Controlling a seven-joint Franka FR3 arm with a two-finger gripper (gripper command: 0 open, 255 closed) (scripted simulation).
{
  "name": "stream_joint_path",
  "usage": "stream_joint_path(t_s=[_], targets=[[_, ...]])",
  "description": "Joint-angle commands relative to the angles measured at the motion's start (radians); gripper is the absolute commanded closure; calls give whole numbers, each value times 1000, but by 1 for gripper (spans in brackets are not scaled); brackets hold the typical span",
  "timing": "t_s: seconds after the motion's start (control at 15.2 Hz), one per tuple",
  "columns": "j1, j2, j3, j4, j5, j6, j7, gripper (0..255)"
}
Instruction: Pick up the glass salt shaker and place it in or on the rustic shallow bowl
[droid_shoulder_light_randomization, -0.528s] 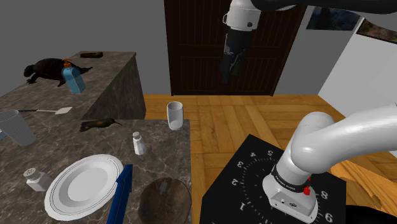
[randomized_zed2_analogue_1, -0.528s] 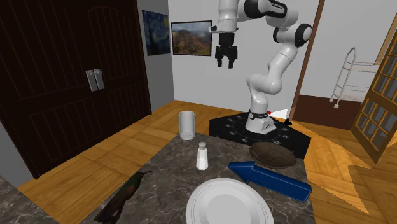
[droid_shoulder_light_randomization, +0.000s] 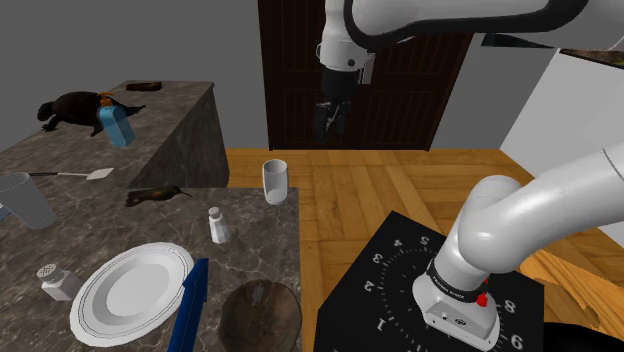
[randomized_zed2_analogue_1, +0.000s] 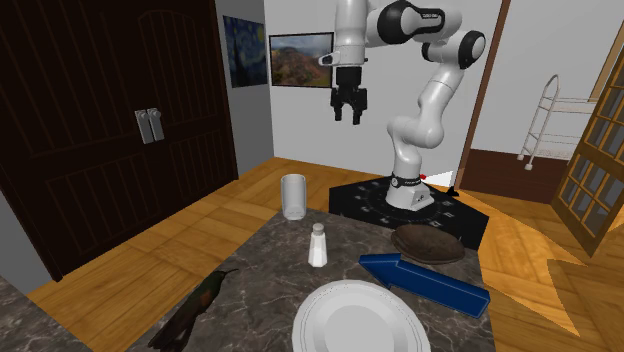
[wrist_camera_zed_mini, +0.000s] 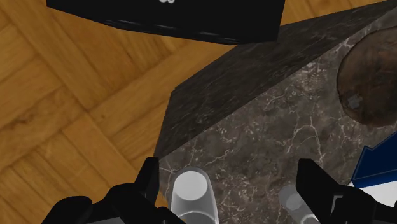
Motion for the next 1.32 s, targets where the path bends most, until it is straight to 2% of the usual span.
stream_joint_path(t_s=[0.0,0.66,1.25], targets=[[9,55,24,11,10,46,17,0],[45,375,135,130,8,254,109,0],[91,702,204,342,-76,365,214,0]])
